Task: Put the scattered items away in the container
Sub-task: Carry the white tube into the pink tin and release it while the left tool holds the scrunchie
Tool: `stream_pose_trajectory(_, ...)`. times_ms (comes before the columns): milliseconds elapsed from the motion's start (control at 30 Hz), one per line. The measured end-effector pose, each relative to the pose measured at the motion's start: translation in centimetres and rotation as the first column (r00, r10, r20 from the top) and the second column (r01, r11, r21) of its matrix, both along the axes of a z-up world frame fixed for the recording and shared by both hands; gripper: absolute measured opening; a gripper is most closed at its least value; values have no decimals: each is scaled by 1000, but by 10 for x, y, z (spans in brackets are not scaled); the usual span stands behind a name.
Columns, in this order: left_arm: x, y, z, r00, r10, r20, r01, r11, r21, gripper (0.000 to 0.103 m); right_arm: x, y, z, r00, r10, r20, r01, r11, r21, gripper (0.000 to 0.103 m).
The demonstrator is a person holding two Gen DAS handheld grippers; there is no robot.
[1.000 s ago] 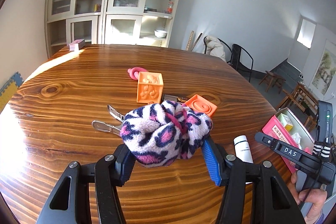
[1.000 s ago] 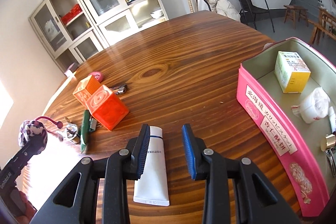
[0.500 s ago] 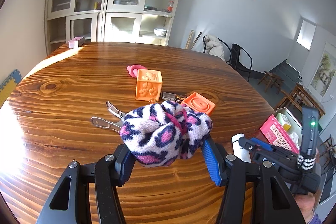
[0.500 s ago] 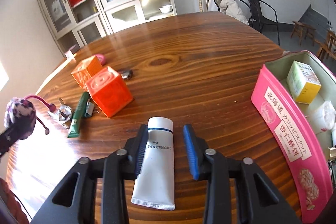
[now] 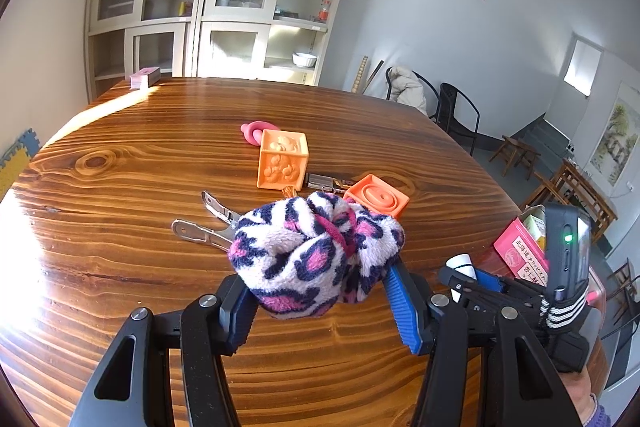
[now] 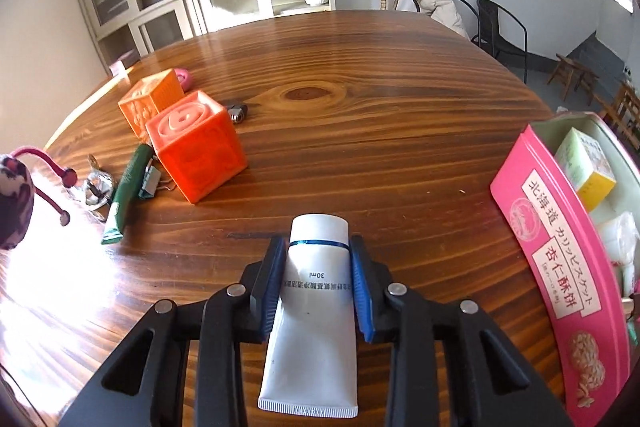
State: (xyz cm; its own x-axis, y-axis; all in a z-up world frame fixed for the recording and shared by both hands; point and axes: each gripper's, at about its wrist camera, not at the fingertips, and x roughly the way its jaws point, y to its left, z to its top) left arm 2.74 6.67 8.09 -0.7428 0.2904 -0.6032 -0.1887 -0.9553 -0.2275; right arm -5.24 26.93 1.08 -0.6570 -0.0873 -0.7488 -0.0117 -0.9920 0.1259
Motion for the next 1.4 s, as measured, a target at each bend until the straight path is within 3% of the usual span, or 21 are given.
stream_pose_trajectory(267, 10, 16, 5, 999, -42, -25, 41, 999, -12, 59, 41, 24, 43, 982, -65, -179, 45, 992, -116, 35)
stream_pose_trajectory(533, 21, 44, 4, 994, -105, -26, 105, 994, -17, 59, 87, 69, 72, 920, -242, -309, 210, 968, -134, 35)
stream_pose_trajectory(900, 28, 82, 5, 985, -172, -19, 171, 985, -23, 59, 120, 163, 85, 844, -436, -312, 428, 899, -98, 35)
stream_pose_trajectory(1267, 29, 117, 6, 974, -226, -7, 225, 973, -52, 59, 114, 186, 68, 830, -488, -269, 473, 872, -123, 37)
stream_pose_trajectory(1333, 28, 124, 8, 971, -238, -9, 237, 970, -58, 59, 113, 187, 67, 824, -497, -273, 479, 867, -135, 42)
stream_pose_trajectory(1400, 28, 133, 10, 967, -254, -12, 252, 965, -66, 59, 115, 191, 65, 812, -513, -277, 490, 858, -154, 58)
